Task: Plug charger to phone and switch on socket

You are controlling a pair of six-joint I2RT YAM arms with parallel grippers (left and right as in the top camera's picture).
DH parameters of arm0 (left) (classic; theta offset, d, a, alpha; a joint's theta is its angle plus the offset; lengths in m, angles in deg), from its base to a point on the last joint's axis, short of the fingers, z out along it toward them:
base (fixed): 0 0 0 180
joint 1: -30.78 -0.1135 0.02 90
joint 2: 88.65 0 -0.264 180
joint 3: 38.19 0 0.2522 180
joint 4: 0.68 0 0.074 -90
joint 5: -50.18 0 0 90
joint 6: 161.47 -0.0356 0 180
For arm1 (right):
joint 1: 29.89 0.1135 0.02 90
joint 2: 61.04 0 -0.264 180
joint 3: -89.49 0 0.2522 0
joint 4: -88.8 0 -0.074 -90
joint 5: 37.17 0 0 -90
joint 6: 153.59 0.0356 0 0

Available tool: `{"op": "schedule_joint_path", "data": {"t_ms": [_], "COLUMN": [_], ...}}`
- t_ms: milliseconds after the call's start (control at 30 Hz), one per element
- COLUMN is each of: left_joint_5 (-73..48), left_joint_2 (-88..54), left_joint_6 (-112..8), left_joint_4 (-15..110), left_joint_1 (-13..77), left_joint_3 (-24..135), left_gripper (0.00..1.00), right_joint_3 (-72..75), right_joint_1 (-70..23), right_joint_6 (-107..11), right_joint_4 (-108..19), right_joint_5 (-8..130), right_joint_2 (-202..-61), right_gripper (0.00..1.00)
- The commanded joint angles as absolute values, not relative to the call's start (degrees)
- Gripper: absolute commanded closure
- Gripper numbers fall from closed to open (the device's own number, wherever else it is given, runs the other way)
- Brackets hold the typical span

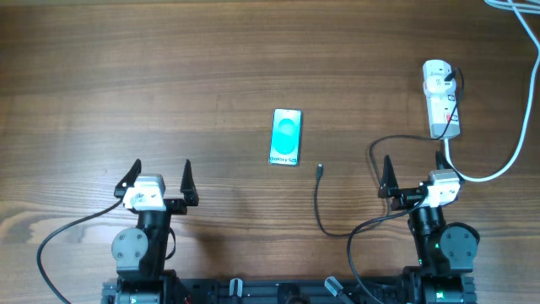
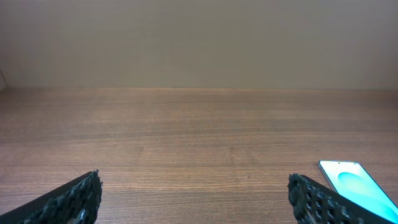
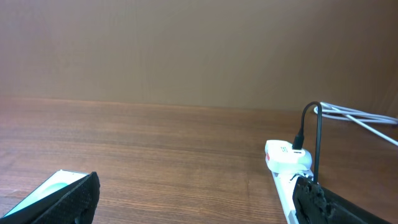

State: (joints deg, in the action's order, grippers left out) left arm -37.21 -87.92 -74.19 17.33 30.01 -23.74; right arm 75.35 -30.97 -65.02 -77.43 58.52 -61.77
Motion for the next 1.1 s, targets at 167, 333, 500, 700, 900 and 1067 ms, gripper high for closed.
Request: {"op": "schedule_joint_path", "data": {"t_ms": [167,333,500,700,900,1067], "left_joint_5": [-38.0,-38.0,-38.0,-38.0,-32.2,-29.2], "left_joint_2": [-88.3,-88.3,-88.3,-88.3,-88.1,-88.1], "left_joint_6": [-74.0,-74.0,-74.0,-74.1,-60.2,-52.9], "left_joint_4": [17.4,17.4,17.4,17.4,16.7,10.3], "left_joint_1": [30.3,30.3,30.3,30.3,30.3,30.3], "left_joint_3": [-24.1,-24.1,-24.1,-24.1,-24.1,-24.1], "left_gripper": [0.00,0.00,0.00,0.00,0.00,0.00], "right_joint_3": [75.4,75.4,75.4,75.4,75.4,75.4], "right_joint_1": [-31.3,-31.3,-31.3,-31.3,-31.3,-31.3], "right_joint_6": [-65.5,-65.5,-65.5,-65.5,-65.5,-65.5], "right_joint_4": [-77.6,-77.6,-77.6,-77.6,-77.6,-77.6], "right_joint_5": [57.8,57.8,57.8,57.8,57.8,57.8], "right_joint_2": [-61.3,-61.3,-61.3,-61.3,-61.3,-61.3], "right_gripper": [0.00,0.00,0.00,0.00,0.00,0.00]}}
